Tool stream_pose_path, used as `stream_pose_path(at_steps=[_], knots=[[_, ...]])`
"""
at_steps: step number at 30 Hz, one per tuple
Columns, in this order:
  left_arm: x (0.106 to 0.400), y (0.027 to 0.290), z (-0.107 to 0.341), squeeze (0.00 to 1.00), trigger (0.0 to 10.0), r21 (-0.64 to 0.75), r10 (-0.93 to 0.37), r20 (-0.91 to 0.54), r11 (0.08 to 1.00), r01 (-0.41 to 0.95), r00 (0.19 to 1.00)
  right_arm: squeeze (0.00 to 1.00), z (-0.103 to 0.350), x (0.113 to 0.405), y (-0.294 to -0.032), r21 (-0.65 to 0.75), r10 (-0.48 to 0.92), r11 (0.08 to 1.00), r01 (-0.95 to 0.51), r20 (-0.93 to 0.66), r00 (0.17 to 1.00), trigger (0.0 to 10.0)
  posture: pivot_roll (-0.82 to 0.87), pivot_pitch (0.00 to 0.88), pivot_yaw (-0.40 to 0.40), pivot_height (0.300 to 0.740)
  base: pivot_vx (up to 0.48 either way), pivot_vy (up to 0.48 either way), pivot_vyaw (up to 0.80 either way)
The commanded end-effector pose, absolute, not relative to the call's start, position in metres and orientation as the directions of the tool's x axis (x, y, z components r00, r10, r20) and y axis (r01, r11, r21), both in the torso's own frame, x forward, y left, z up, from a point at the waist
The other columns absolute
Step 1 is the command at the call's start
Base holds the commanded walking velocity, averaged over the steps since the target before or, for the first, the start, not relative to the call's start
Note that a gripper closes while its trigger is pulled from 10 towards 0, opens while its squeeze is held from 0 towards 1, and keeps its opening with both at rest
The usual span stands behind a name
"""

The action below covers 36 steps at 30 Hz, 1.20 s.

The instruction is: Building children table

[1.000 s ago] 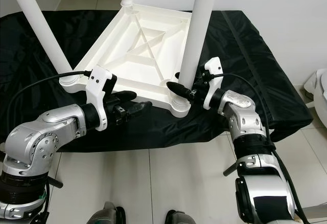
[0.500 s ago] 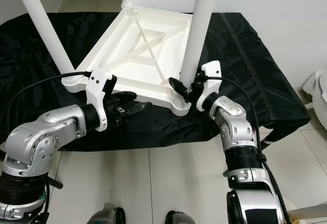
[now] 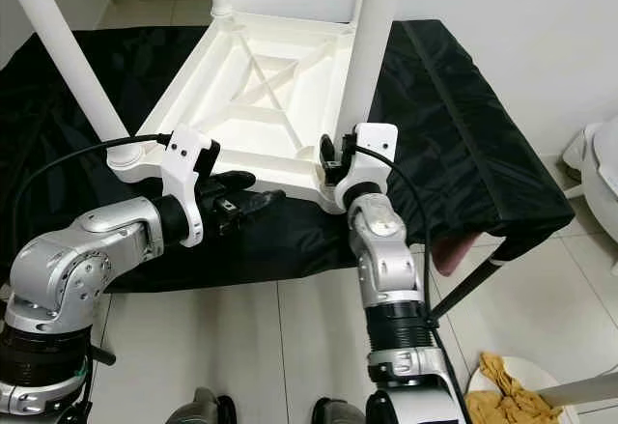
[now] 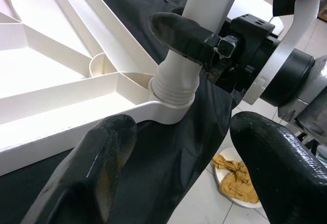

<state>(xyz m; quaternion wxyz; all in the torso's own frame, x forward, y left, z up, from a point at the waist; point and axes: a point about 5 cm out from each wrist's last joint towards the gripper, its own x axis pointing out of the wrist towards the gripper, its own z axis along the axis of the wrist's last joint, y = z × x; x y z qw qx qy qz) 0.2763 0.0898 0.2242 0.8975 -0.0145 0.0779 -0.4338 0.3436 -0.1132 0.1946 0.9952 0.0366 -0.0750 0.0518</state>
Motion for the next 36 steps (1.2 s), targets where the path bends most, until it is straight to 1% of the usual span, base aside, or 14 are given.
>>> stream_pose_path(at_steps=[1,4,5,6,7,9,10,12,13,21,22,23,30,36], knots=[[0.276,0.088,0.222,0.0,10.0,-0.109,-0.79,-0.133,0.612,0.783,0.599,0.0,0.169,0.341,-0.11,0.086,0.078,0.993,-0.079,0.02,0.997,0.0,-0.06,0.114,0.038,0.74,0.0,0.0,0.0],[0.276,0.087,0.223,0.0,10.0,-0.113,-0.789,-0.127,0.614,0.781,0.602,0.0,0.17,0.34,-0.11,0.083,0.089,0.992,-0.09,0.025,0.996,0.0,-0.05,0.112,0.034,0.74,0.0,0.0,0.0],[0.276,0.086,0.223,0.0,10.0,-0.117,-0.789,-0.121,0.614,0.78,0.603,0.0,0.171,0.339,-0.11,0.082,0.09,0.992,-0.092,0.025,0.996,0.7,-0.05,0.112,0.034,0.74,0.0,0.0,0.0],[0.276,0.086,0.223,0.0,10.0,-0.117,-0.789,-0.121,0.614,0.78,0.603,0.0,0.171,0.339,-0.11,0.082,0.09,0.992,-0.092,0.025,0.996,0.7,-0.05,0.112,0.034,0.74,0.0,0.0,0.0],[0.275,0.085,0.223,0.0,10.0,-0.117,-0.789,-0.12,0.614,0.781,0.603,0.0,0.171,0.338,-0.111,0.079,0.09,0.993,-0.092,0.027,0.996,10.0,-0.05,0.111,0.024,0.74,0.0,0.0,0.0],[0.274,0.085,0.222,0.0,10.0,-0.119,-0.788,-0.12,0.615,0.779,0.604,0.0,0.172,0.337,-0.112,0.079,0.096,0.992,-0.098,0.032,0.995,10.0,-0.05,0.111,0.019,0.74,0.0,0.0,0.0],[0.274,0.086,0.221,0.0,10.0,-0.118,-0.787,-0.122,0.616,0.778,0.605,0.91,0.172,0.336,-0.113,0.08,0.115,0.99,-0.118,0.041,0.993,10.0,-0.05,0.106,0.012,0.74,0.0,0.0,0.0],[0.274,0.086,0.221,0.0,10.0,-0.118,-0.787,-0.122,0.616,0.778,0.605,0.91,0.172,0.336,-0.113,0.08,0.115,0.99,-0.118,0.041,0.993,10.0,-0.05,0.106,0.012,0.74,0.0,0.0,0.0],[0.274,0.086,0.221,0.0,10.0,-0.118,-0.785,-0.121,0.619,0.777,0.607,1.0,0.174,0.336,-0.117,0.081,0.141,0.986,-0.145,0.056,0.988,10.0,-0.05,0.104,0.006,0.74,0.0,0.0,0.0],[0.274,0.085,0.221,0.0,10.0,-0.122,-0.782,-0.112,0.623,0.773,0.613,1.0,0.183,0.337,-0.134,0.066,0.254,0.963,-0.263,0.116,0.96,10.0,-0.05,0.1,-0.001,0.74,0.0,0.0,0.0],[0.273,0.083,0.221,0.0,10.0,-0.123,-0.786,-0.112,0.618,0.777,0.607,1.0,0.19,0.338,-0.147,0.014,0.344,0.937,-0.35,0.144,0.928,10.0,-0.05,0.1,0.002,0.74,0.0,0.0,0.0],[0.273,0.083,0.22,0.0,10.0,-0.124,-0.787,-0.115,0.616,0.778,0.606,0.0,0.193,0.338,-0.152,0.0,0.385,0.921,-0.39,0.152,0.91,10.0,-0.05,0.101,0.002,0.74,0.0,0.0,0.0],[0.273,0.083,0.22,0.0,10.0,-0.123,-0.789,-0.119,0.614,0.78,0.603,0.0,0.198,0.339,-0.158,-0.044,0.474,0.88,-0.473,0.152,0.867,10.0,-0.05,0.099,0.007,0.74,0.0,0.0,0.0],[0.273,0.081,0.221,0.0,10.0,-0.123,-0.795,-0.119,0.606,0.786,0.595,0.0,0.198,0.339,-0.168,-0.118,0.615,0.788,-0.604,0.095,0.783,10.0,-0.06,0.106,0.023,0.74,0.0,0.0,0.0]])
